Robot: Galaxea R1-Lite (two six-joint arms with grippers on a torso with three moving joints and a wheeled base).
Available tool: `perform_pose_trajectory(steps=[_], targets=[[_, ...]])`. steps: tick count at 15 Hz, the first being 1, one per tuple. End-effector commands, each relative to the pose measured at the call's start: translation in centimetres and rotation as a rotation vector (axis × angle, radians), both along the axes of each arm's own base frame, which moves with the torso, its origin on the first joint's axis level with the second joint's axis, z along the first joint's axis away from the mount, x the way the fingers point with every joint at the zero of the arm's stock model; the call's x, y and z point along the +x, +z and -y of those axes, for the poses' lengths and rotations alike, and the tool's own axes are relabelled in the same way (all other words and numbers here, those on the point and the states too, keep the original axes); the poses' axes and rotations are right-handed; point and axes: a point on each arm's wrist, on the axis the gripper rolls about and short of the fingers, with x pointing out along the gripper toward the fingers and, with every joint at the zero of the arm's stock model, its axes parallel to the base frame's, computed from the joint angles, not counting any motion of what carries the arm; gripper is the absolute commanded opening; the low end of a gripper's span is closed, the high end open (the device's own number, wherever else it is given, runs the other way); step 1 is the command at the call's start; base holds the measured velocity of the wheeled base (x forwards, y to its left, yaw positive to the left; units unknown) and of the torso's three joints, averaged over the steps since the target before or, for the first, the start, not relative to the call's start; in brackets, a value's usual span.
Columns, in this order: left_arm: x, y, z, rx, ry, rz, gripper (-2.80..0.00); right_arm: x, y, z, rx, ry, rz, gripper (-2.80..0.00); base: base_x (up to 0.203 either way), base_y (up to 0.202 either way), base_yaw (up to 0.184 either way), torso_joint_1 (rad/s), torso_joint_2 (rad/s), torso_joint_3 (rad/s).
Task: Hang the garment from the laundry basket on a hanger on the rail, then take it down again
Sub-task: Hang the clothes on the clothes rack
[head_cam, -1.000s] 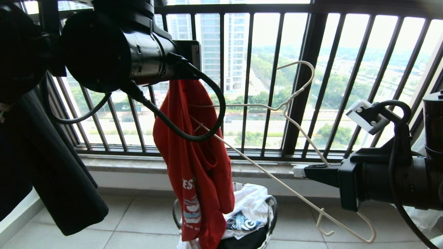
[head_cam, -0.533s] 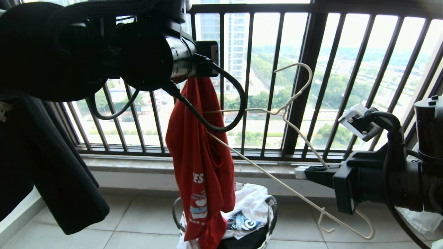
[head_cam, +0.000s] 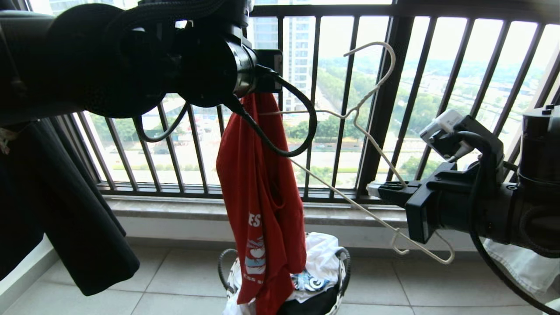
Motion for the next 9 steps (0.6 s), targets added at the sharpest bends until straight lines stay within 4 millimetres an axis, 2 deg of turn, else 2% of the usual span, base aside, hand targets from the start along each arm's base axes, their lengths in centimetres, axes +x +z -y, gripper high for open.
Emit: perform_pose_trajectory(steps=[1, 4, 6, 9], targets=[[0.3, -0.2, 0.1, 0.001, 0.006, -0.004, -2.8, 1.6, -1.1, -1.0, -0.051, -0.035, 0.023, -2.8, 0.0, 0.0, 0.0, 0.0, 0.0, 0.0], [0.3, -0.3, 0.7, -0.007, -0.015, -0.004, -2.8, 2.3, -2.2, -1.7, -0.079, -0.031, 0.01, -2.8, 0.0, 0.0, 0.0, 0.0, 0.0, 0.0], [0.1, -0.7, 1.6, -0.02, -0.044, -0.016, -2.8, 2.2, -2.0, -1.6, -0.073, -0.029, 0.014, -2.8, 0.0, 0.0, 0.0, 0.0, 0.0, 0.0], [-1.3, -0.8, 3.4, -0.048, -0.105, -0.028, -2.8, 2.5, -1.6, -1.8, -0.036, -0.039, 0.036, -2.8, 0.0, 0.0, 0.0, 0.0, 0.0, 0.0]])
